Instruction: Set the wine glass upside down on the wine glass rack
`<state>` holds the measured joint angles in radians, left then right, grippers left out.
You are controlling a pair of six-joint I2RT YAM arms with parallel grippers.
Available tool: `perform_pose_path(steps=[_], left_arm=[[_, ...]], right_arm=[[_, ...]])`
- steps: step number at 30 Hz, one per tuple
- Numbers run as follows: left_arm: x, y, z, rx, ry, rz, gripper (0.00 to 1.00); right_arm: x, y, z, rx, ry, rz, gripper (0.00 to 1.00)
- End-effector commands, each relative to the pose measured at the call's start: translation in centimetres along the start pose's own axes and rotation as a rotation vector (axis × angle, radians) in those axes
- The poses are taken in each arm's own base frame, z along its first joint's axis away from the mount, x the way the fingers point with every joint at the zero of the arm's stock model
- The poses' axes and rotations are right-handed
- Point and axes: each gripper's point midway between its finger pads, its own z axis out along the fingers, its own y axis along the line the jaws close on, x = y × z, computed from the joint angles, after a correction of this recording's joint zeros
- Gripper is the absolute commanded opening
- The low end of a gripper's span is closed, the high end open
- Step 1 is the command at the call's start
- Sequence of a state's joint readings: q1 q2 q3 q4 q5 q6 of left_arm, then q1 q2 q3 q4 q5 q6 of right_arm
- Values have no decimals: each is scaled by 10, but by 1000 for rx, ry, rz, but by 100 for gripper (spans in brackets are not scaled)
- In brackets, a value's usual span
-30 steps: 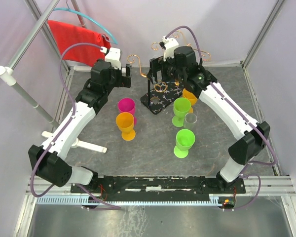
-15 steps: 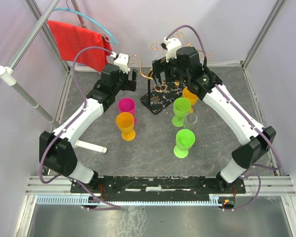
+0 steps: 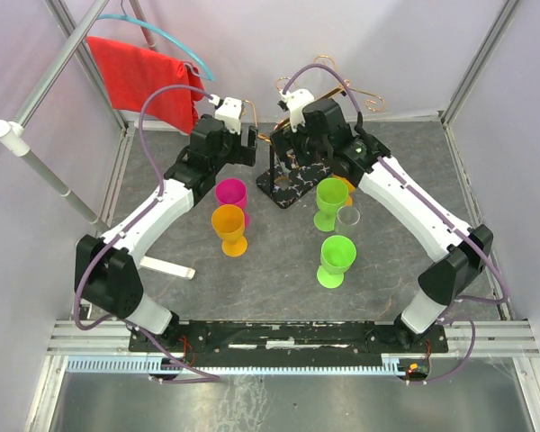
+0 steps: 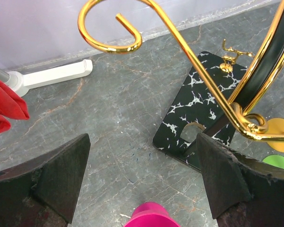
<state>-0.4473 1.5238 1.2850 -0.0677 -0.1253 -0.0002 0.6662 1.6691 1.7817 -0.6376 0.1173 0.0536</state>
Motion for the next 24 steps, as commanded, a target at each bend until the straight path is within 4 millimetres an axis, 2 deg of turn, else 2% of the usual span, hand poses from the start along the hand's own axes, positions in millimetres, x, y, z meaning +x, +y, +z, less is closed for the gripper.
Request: perform_pose_path(steps=[1, 9, 17, 21, 24], left_arm=[[-7, -5, 0, 15, -42, -8, 99], [1, -3, -14, 10, -48, -2, 99], [1, -5, -2, 13, -61, -10, 99], [2, -9, 2, 25, -62, -20, 99], [6, -13, 1, 43, -56, -19, 99]], right_arm=[[11, -17, -9, 105, 55, -58, 100], [36, -33, -23, 189, 105, -75, 100], [35, -48, -31, 270, 81, -79, 100], [34, -67, -42, 368, 71, -83, 100], [40, -79, -48, 380, 76, -55, 100]])
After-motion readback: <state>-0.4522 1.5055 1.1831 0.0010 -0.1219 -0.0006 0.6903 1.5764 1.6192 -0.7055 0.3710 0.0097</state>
